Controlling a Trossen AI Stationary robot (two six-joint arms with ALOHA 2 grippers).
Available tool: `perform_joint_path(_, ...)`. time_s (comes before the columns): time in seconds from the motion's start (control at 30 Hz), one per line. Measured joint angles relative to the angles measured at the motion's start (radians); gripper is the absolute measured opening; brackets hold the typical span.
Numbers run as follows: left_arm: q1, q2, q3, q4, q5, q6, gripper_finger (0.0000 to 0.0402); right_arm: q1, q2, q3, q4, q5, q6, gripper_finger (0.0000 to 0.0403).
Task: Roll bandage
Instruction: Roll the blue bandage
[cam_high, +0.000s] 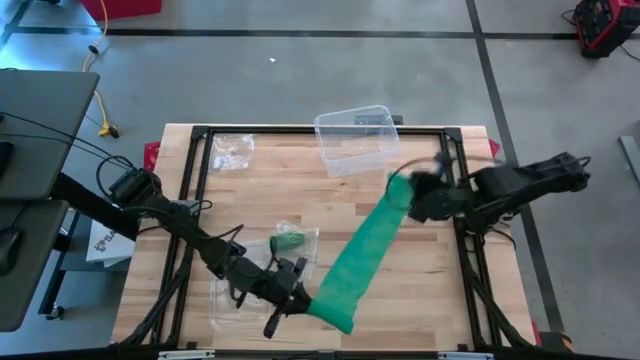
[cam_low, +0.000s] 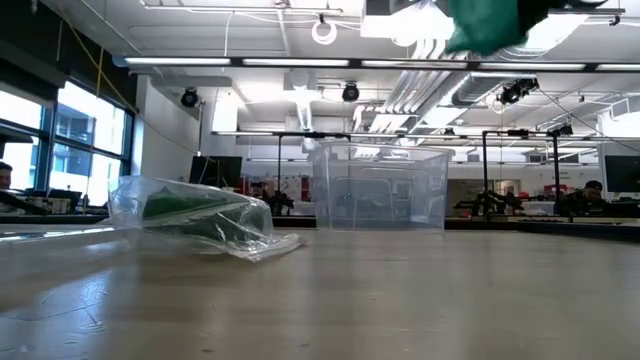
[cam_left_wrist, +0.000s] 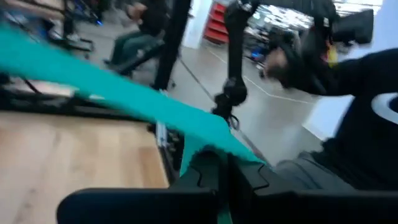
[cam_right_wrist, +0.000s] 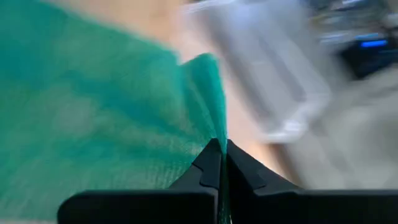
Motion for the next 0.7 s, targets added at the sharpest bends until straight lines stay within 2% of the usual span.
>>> perform_joint_path(0.2, -0.020, -0.069, 0.000, 0.046, -0.118, 0.161, 0.0001, 0.009, 0.011, -0.411, 0.607, -0.362, -0.100, 0.0000)
perform_joint_path(0.33, -0.024, -0.112, 0.000, 0.070, -0.150, 0.232, 0.0001, 0.067, 0.078, -0.665, 1.094, -0.509, -0.096, 0.0000)
perform_joint_path(0.4, -0.023, -0.133, 0.000, 0.106, -0.192, 0.282, 0.0001, 0.109, 0.137, -0.753, 1.310, -0.528, -0.083, 0.0000)
perform_joint_path(0.47, -0.022, -0.148, 0.000, 0.144, -0.255, 0.348, 0.0001, 0.150, 0.210, -0.799, 1.453, -0.532, -0.075, 0.0000)
perform_joint_path(0.6, 0.009, -0.155, 0.000, 0.221, -0.404, 0.485, 0.0001, 0.223, 0.366, -0.792, 1.618, -0.532, -0.140, 0.0000)
perform_joint_path(0.7, 0.054, -0.149, 0.000, 0.234, -0.496, 0.501, 0.0001, 0.259, 0.469, -0.744, 1.707, -0.532, -0.196, 0.0000)
